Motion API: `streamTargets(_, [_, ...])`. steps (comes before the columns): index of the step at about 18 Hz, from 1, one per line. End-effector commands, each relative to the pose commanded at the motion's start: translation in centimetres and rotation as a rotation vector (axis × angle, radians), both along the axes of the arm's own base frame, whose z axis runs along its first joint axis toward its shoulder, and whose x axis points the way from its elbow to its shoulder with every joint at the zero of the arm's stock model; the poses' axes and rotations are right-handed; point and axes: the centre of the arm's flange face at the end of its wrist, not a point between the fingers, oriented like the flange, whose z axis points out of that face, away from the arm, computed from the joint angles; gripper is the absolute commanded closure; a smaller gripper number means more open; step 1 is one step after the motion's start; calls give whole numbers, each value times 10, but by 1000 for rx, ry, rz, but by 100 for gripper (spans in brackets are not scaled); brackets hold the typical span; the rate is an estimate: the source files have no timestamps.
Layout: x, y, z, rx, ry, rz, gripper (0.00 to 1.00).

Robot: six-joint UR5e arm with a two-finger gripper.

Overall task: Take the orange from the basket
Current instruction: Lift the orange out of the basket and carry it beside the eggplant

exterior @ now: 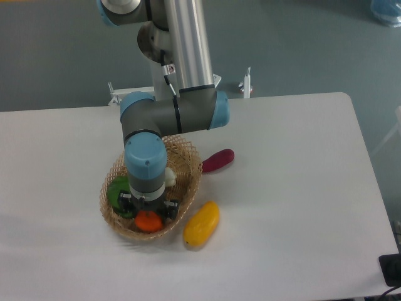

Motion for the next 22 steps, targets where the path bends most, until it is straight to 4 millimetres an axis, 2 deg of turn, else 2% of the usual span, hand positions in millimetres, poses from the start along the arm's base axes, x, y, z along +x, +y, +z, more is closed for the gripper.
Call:
streamTargets(3, [0,0,11,14,10,-5,29])
streamTargets(6, [-5,-2,64,73,67,-90,29])
streamTargets(10, [-22,-16,96,109,111,-140,29])
streamTargets(14, [-59,-31,144,140,174,-230,29])
streamTargets(15, [-69,-38,150,133,174,-248,29])
streamTargets(16, [-84,-50,166,136,196,-296,29])
streamTargets(22, [-141,-84,199,103,213,-378,29])
